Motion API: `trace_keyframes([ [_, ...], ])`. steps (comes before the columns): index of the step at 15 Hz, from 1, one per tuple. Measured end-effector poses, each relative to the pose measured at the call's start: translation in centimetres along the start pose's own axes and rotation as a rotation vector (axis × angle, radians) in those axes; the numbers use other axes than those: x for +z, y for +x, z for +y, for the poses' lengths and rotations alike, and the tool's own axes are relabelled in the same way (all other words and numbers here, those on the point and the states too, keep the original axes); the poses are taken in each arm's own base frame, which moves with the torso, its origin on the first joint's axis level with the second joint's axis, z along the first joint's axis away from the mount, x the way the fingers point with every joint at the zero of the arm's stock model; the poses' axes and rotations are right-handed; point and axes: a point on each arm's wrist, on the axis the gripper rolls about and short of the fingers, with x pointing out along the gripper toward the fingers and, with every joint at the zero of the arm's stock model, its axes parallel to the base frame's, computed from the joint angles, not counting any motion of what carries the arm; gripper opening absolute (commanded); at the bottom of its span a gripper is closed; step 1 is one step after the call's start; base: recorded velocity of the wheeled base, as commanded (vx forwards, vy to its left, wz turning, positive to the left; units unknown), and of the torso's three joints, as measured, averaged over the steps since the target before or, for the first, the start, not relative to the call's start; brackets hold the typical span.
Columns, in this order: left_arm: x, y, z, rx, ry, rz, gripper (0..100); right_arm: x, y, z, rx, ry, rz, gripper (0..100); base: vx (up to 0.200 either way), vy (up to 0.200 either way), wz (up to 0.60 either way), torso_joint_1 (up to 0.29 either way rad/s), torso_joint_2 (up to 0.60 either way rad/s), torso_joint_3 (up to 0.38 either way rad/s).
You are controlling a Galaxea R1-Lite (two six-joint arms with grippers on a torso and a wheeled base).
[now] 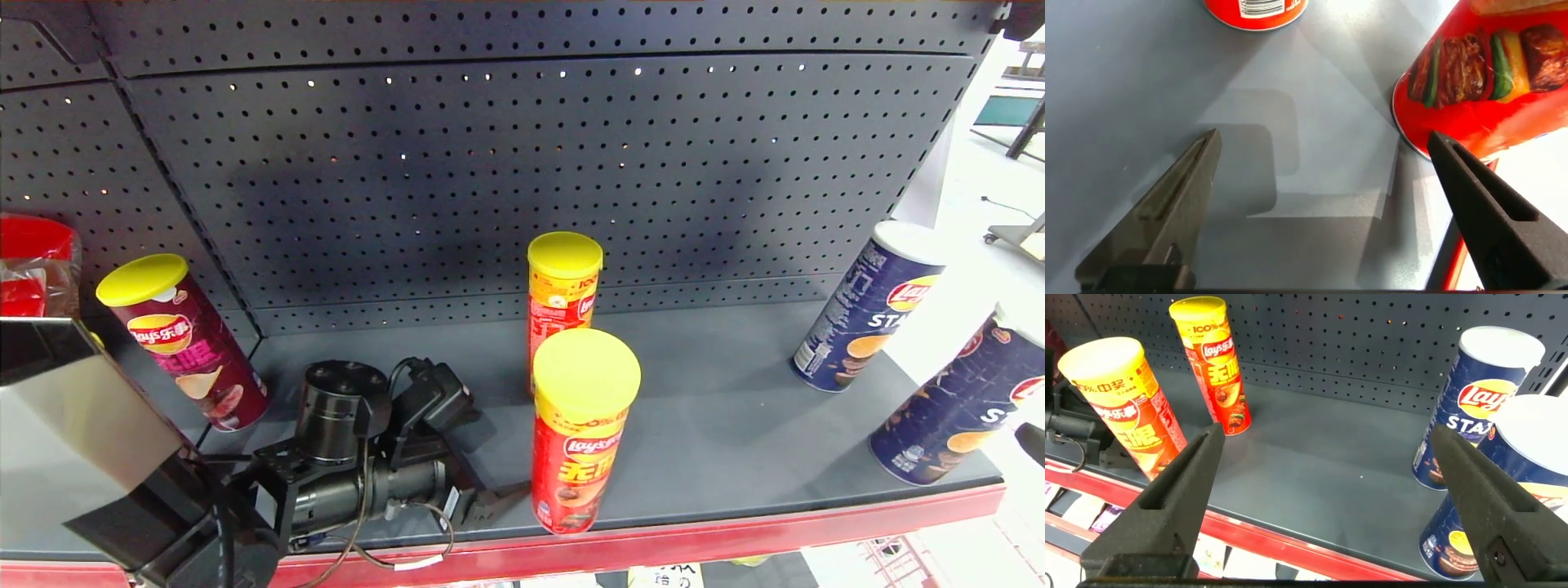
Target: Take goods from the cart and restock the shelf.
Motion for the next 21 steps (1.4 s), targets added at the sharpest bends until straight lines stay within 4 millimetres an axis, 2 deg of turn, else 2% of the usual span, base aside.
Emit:
trace_keyframes([
  [6,0.0,0.5,0.2,0.000,0.001,-0.002,100,0.0,0.0,0.0,-0.004,0.000,0.000,100,0.000,0.000,0.00,0.000,0.00,0.000],
  [9,-0.2,-0.6,0.2,0.014,-0.008,0.004,100,-0.3,-0.2,0.0,-0.004,0.002,0.023,100,0.000,0.000,0.00,0.000,0.00,0.000],
  [11,-0.3,-2.5,-0.1,0.027,-0.013,0.002,100,-0.9,-0.6,0.1,-0.003,0.006,0.067,100,0.000,0.000,0.00,0.000,0.00,0.000],
  [16,1.0,-8.2,-2.0,0.049,0.022,-0.097,100,-2.8,-2.9,0.3,-0.021,0.012,0.153,100,0.000,0.000,0.00,0.000,0.00,0.000],
  [21,1.4,-13.9,-3.9,0.102,0.040,-0.156,100,-6.1,-7.2,0.8,-0.099,0.007,0.204,100,0.000,0.000,0.00,0.000,0.00,0.000],
])
